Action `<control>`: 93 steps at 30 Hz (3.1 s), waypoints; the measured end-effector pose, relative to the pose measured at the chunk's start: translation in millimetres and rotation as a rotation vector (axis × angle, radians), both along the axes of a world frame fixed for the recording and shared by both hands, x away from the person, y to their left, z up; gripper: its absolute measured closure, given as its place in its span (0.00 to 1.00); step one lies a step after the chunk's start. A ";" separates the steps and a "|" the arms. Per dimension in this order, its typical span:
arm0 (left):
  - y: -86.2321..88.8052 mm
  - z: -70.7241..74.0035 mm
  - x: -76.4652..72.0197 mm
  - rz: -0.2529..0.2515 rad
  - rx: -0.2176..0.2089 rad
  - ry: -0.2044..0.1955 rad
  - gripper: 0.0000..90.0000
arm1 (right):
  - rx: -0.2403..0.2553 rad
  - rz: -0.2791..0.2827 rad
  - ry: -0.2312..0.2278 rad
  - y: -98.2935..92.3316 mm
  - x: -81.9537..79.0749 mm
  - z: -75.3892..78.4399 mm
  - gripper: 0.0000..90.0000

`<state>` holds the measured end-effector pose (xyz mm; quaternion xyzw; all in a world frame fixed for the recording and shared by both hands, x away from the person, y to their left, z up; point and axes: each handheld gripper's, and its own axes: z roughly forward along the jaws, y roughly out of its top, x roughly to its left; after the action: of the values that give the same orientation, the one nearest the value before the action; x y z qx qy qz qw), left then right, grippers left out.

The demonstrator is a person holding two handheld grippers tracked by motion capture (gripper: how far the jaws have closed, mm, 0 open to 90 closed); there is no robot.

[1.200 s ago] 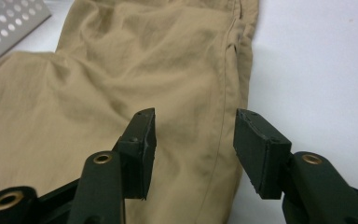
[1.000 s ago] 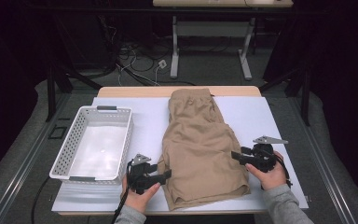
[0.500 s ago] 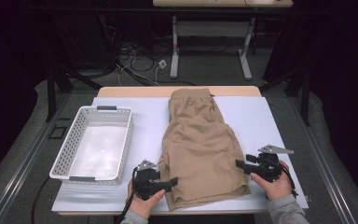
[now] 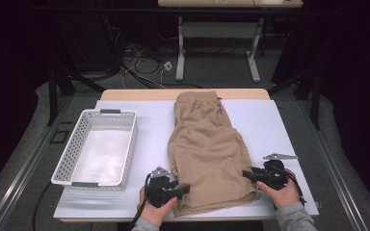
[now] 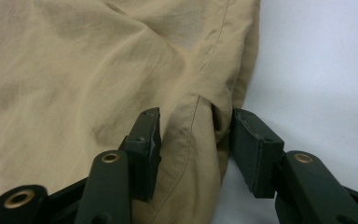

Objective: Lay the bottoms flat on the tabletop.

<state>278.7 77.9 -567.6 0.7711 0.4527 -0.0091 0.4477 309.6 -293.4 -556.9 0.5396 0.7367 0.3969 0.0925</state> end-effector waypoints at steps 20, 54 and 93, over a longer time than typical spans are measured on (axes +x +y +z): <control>25.5 21.1 -8.1 -0.055 0.041 -0.001 0.97 | 0.020 0.081 0.108 14.0 -19.9 9.7 0.98; 45.8 26.1 -36.2 -0.040 0.014 0.029 0.93 | 0.058 0.139 0.072 19.2 -54.4 21.9 0.98; 50.3 57.4 -3.0 0.070 -0.016 -0.049 0.46 | 0.030 0.145 -0.143 17.7 -35.7 51.2 0.53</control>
<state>275.7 128.1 -510.2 0.7511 0.4683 0.0218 0.4648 273.8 -275.7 -505.7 0.4565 0.7593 0.4510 0.1079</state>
